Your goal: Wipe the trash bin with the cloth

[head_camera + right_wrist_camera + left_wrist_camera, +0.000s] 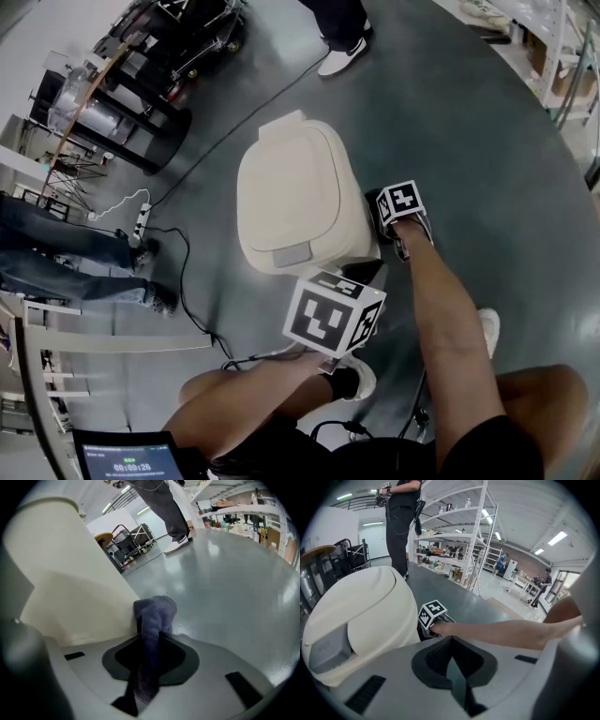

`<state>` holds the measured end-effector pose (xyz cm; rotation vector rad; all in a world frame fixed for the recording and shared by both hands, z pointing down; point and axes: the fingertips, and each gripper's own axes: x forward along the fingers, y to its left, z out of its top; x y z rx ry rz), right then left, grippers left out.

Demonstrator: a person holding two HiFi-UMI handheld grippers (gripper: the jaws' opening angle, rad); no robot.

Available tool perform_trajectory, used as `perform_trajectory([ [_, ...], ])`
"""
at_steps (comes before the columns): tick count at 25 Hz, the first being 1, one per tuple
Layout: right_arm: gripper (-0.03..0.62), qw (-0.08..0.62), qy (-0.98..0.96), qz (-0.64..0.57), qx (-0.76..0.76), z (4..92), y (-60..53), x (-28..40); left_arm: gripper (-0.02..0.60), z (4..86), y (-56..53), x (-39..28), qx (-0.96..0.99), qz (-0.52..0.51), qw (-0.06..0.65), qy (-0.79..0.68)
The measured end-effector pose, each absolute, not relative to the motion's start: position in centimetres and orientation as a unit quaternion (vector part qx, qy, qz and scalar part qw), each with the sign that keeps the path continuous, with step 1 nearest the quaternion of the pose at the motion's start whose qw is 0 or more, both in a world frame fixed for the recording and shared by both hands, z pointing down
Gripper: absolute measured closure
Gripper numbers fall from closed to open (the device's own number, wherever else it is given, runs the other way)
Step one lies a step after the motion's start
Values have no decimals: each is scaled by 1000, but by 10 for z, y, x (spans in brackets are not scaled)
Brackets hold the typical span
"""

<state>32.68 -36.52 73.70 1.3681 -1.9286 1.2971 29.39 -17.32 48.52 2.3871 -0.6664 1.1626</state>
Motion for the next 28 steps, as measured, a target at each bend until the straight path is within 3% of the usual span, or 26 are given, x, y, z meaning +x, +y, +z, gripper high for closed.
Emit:
perform_trajectory([
  [11, 514, 194, -726, 393, 531, 659, -352, 332, 581, 439, -175, 287, 879, 353, 207, -245],
  [14, 514, 179, -732, 354, 554, 608, -342, 344, 581, 407, -179, 279, 891, 308, 209, -261],
  [19, 514, 78, -738, 327, 585, 487, -306, 351, 581, 353, -190, 245, 900, 238, 208, -301],
  [28, 514, 81, -803, 185, 560, 310, -232, 279, 581, 266, -201, 131, 878, 145, 134, -435],
])
